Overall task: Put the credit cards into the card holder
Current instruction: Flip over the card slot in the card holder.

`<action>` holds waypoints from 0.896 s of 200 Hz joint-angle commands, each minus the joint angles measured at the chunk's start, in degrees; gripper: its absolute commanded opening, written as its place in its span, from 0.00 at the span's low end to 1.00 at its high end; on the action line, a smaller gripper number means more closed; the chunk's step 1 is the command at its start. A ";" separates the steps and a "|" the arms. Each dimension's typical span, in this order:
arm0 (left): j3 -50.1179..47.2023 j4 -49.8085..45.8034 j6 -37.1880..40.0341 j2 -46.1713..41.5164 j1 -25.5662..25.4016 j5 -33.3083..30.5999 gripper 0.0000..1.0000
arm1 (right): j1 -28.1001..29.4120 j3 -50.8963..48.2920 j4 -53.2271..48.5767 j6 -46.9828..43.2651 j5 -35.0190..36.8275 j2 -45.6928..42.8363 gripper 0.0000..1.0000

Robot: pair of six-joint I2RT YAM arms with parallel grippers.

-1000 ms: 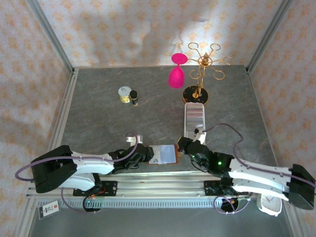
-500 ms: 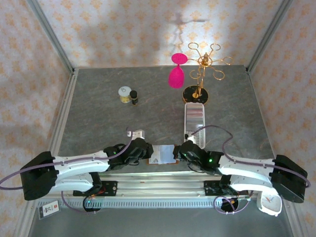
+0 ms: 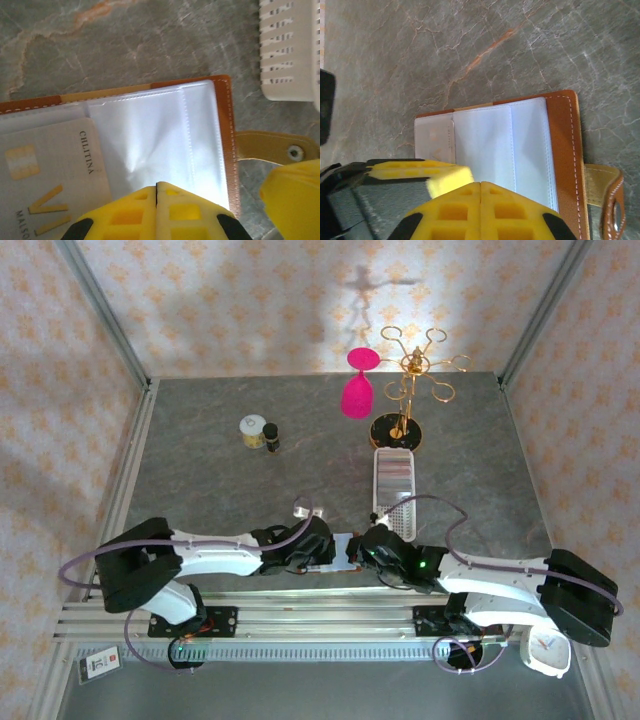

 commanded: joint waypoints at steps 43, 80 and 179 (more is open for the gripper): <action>-2.64 0.34 -0.54 0.70 -0.35 -2.96 0.04 | -0.07 -1.15 3.82 2.19 -2.25 3.54 0.12; -5.28 1.64 -1.85 0.19 -0.35 -2.97 0.03 | -0.07 -0.65 5.16 2.71 -4.36 7.31 0.19; -7.10 2.97 -2.36 0.12 -0.36 -2.46 0.02 | -0.07 -0.67 5.43 4.09 -4.62 10.21 0.25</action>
